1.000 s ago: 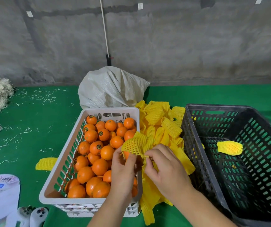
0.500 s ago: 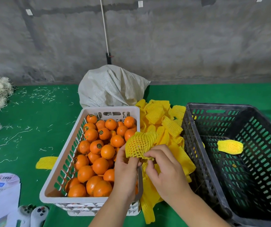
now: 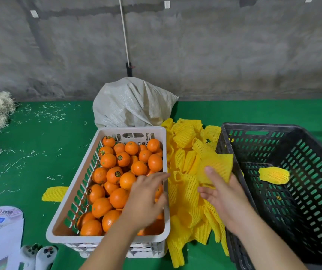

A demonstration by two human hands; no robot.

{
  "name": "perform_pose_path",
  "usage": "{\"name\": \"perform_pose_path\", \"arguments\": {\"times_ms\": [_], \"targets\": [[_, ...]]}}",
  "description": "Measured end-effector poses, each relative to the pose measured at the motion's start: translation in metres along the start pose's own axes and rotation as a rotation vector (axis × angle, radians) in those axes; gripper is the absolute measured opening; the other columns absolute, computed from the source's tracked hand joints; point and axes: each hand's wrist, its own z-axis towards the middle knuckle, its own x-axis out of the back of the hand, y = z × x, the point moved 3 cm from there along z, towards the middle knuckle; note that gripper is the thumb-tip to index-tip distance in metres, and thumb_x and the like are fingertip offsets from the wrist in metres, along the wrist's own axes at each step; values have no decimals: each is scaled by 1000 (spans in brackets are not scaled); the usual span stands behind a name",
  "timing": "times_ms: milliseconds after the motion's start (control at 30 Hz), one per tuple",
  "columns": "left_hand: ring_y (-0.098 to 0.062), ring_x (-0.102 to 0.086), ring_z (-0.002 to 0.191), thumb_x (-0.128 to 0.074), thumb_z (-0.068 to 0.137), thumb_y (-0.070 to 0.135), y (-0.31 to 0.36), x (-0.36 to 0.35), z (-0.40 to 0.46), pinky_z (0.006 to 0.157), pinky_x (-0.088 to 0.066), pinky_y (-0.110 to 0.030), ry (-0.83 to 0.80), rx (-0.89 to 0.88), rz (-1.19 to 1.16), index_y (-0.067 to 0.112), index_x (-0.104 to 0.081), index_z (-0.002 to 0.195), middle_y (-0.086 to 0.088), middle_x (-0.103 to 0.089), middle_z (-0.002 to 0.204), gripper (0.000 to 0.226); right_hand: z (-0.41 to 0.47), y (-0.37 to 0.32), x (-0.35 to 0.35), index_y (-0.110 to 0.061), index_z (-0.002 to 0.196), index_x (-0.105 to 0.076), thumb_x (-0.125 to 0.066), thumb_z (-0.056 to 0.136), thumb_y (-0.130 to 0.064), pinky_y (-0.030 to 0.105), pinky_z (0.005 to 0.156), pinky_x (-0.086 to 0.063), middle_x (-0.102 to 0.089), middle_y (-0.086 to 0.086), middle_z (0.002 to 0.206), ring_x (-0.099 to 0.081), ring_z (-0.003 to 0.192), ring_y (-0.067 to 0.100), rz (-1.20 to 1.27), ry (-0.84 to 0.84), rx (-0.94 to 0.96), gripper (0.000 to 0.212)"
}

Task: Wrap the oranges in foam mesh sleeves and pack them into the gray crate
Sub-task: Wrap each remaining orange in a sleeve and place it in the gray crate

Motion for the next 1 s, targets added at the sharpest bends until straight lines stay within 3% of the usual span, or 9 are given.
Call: {"name": "perform_pose_path", "arguments": {"times_ms": [67, 167, 267, 367, 533, 633, 767, 900, 1000], "targets": [[-25, -40, 138, -54, 99, 36, -36, 5, 5, 110, -34, -41, -203, 200, 250, 40, -38, 157, 11, -44, 157, 60, 12, -12, 27, -24, 129, -52, -79, 75, -59, 37, 69, -56, -70, 18, 117, -71, 83, 28, 157, 114, -95, 70], [-36, -14, 153, -50, 96, 42, -69, -5, -7, 122, -17, -53, -738, 422, 504, 37, -28, 161, -1, -29, 166, 69, 25, -23, 59, -20, 134, -46, -73, 87, -53, 32, 71, -56, -66, 22, 121, -71, 94, 27, 335, 261, -40, 64], [-35, -9, 150, -50, 94, 40, -76, -12, -9, 121, -13, -55, -805, 427, 572, 38, -23, 163, 3, -29, 165, 74, 31, -23, 67, -18, 155, -23, -66, 100, -27, 32, 71, -61, -62, 23, 125, -77, 92, 29, 371, 327, 84, 70], [-39, -15, 148, -50, 98, 32, -71, -14, -6, 121, -17, -54, -804, 438, 663, 37, -23, 164, 2, -29, 165, 71, 33, -18, 59, -42, 157, -2, -63, 99, -17, 36, 78, -58, -61, 12, 118, -77, 91, 25, 203, 339, 185, 88], [-37, -44, 137, -47, 105, 19, -52, -22, -9, 115, -26, -53, -632, 523, 704, 34, -50, 143, -3, -40, 150, 41, 34, 15, 33, -47, 137, -43, -69, 96, -31, 30, 84, -49, -44, -10, 136, -56, 108, 6, -577, 107, 173, 51], [-32, -56, 126, -55, 102, 33, -60, -13, -15, 109, -37, -54, -536, 551, 557, 33, -51, 142, -3, -42, 143, 40, 24, 54, 12, -52, 118, -56, -65, 97, -37, 32, 104, -45, -27, -11, 151, -38, 141, 19, -990, -243, 78, 27], [-26, -60, 113, -66, 97, 50, -68, 13, -17, 89, -52, -43, -195, 600, 138, 32, -50, 147, -2, -46, 135, 56, 13, 99, -1, -46, 138, -53, -60, 95, -50, 49, 124, -6, 14, 0, 171, 16, 156, 30, -1442, -610, -140, 44], [-10, -65, 100, -70, 93, 54, -57, 24, -15, 79, -54, -33, 137, 615, -460, 40, -64, 128, 11, -66, 119, 38, 12, 109, -10, -30, 155, -36, -54, 99, -46, 53, 124, -7, 12, -7, 171, 13, 156, 29, -1586, -725, -191, 60], [-10, -68, 104, -66, 99, 50, -41, 13, -15, 79, -51, -30, 218, 723, -914, 50, -72, 105, 17, -75, 105, 9, 15, 107, -10, -25, 137, -46, -54, 98, -41, 55, 124, -8, 13, -3, 171, 15, 156, 32, -1670, -703, -169, 43]]}}
